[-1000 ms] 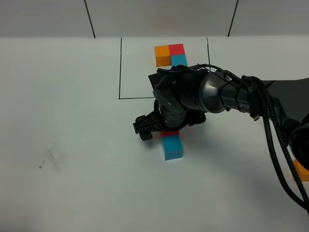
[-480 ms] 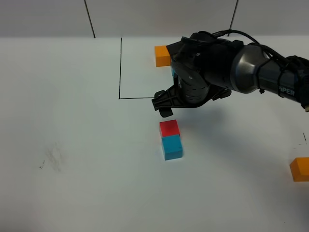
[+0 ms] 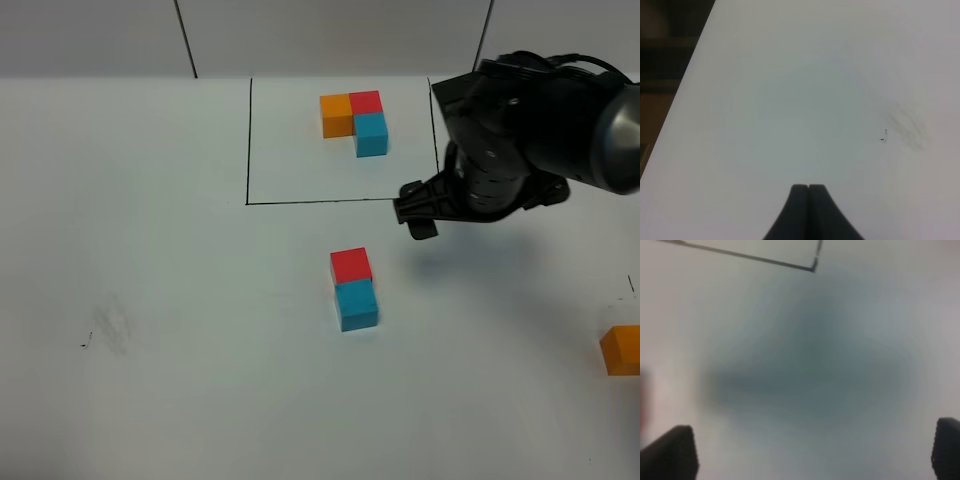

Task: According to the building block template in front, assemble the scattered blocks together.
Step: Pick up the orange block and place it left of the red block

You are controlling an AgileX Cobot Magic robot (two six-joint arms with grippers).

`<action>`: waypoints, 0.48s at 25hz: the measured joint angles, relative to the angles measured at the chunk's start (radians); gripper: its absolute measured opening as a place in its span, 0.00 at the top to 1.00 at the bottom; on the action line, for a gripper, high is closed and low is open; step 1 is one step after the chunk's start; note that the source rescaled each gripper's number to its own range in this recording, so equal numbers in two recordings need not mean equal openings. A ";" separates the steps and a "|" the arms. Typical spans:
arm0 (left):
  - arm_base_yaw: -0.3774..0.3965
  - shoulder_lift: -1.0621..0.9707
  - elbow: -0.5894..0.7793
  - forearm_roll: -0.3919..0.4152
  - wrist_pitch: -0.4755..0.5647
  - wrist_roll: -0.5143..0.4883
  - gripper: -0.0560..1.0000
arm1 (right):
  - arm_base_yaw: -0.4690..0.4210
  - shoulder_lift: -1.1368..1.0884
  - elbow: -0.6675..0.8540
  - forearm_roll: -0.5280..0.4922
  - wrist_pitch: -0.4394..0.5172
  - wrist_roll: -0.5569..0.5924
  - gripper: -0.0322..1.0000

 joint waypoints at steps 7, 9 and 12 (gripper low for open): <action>0.000 0.000 0.000 0.000 0.000 0.000 0.95 | -0.115 -0.157 0.252 -0.002 -0.056 0.029 0.07; 0.000 0.000 0.000 0.000 0.000 0.000 0.95 | -0.152 -0.191 0.310 -0.002 -0.058 0.030 0.07; 0.000 0.000 0.000 0.000 0.000 0.000 0.95 | -0.194 -0.232 0.384 -0.002 -0.065 0.030 0.08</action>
